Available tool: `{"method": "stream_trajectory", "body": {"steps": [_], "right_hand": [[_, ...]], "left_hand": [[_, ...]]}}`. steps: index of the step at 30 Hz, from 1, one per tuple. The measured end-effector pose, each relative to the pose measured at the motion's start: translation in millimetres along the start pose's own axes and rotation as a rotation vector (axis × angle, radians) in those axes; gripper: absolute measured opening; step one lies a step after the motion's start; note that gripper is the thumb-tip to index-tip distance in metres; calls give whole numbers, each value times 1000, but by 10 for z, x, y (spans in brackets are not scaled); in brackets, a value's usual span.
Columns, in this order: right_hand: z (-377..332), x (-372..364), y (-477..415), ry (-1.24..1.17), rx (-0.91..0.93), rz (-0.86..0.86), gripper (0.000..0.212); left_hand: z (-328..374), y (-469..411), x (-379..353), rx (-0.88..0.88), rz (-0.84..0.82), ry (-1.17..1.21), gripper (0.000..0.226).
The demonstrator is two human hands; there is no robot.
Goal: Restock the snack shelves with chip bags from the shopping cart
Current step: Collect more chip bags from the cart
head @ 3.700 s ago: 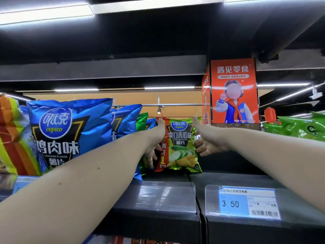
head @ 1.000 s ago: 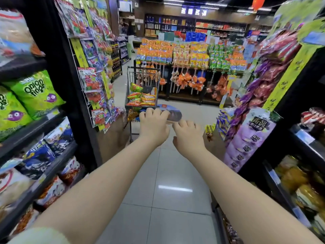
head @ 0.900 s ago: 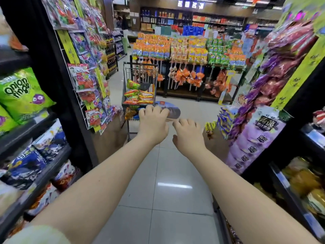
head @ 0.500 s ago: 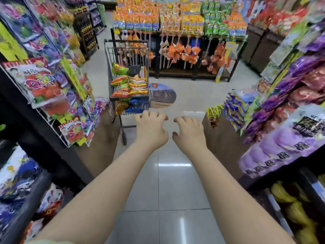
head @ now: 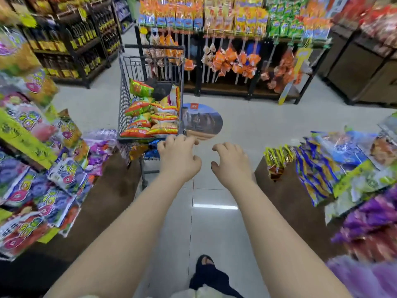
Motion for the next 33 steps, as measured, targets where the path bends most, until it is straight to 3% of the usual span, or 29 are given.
{"method": "stream_trajectory", "body": {"steps": [8, 14, 18, 22, 26, 33], "right_hand": [[332, -240, -1700, -85, 170, 2, 41], [482, -917, -2748, -82, 186, -119, 49], [435, -1174, -3682, -50, 251, -118, 47], [346, -1296, -4670, 4, 252, -110, 32], [211, -1456, -5577, -38, 293, -75, 38], [18, -2441, -6329, -201, 371, -334, 49]], "left_hand": [[-54, -1509, -434, 157, -30, -46, 38], [-589, -2472, -855, 313, -96, -57, 37], [-903, -3351, -952, 354, -92, -48, 40], [-1184, -4303, -985, 371, -67, -89, 40], [-1471, -5140, -988, 412, -22, -88, 42], [-2180, -5763, -1604, 599, -176, -87, 40]]}}
Point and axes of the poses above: each hand's wrist, its own y-axis away from the middle knuckle, its own x-axis out of the back of the hand, z = x × y, the point moved 10 cm from there along -y, towards the middle knuckle, and after that the axes turned 12 degrees about x, right-handed, at the moved point
